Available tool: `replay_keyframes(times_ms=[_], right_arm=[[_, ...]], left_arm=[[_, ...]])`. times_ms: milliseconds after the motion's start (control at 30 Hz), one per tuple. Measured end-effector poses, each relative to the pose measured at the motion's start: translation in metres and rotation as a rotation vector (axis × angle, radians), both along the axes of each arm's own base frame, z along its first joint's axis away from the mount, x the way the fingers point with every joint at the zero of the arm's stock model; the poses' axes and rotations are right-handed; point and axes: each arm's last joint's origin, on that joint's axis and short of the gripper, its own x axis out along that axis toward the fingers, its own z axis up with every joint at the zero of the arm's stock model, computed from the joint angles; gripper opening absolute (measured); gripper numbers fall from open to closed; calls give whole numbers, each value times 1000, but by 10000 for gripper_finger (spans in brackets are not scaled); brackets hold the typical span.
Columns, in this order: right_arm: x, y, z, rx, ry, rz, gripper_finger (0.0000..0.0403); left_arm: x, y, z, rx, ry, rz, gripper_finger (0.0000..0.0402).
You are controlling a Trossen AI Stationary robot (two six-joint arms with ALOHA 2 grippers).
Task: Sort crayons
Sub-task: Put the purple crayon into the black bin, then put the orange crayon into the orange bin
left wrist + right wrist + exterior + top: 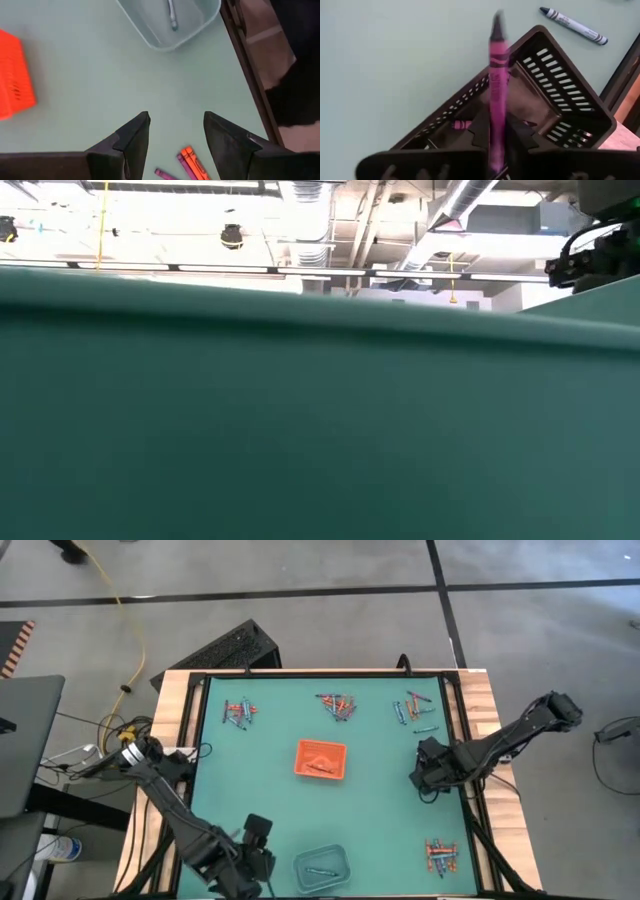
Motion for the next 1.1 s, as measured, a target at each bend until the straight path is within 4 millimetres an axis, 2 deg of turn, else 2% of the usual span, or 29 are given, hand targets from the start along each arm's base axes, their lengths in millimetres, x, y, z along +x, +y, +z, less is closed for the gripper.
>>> replay_keyframes(times_ms=[267, 500, 667, 933, 1100], right_arm=[[1, 1, -2, 15, 28, 23, 108], [1, 1, -2, 14, 28, 22, 149], [1, 1, -2, 14, 26, 30, 151], [6, 3, 0, 19, 2, 82, 139], [13, 5, 14, -10, -50, 138, 137]], left_arm=[[-3, -5, 11, 9, -63, 11, 177], [-13, 6, 8, 130, 28, 49, 177], [-21, 17, 5, 188, 117, 160, 177], [-23, 19, 3, 178, 128, 253, 177], [-19, 30, -18, 242, 175, 284, 177]])
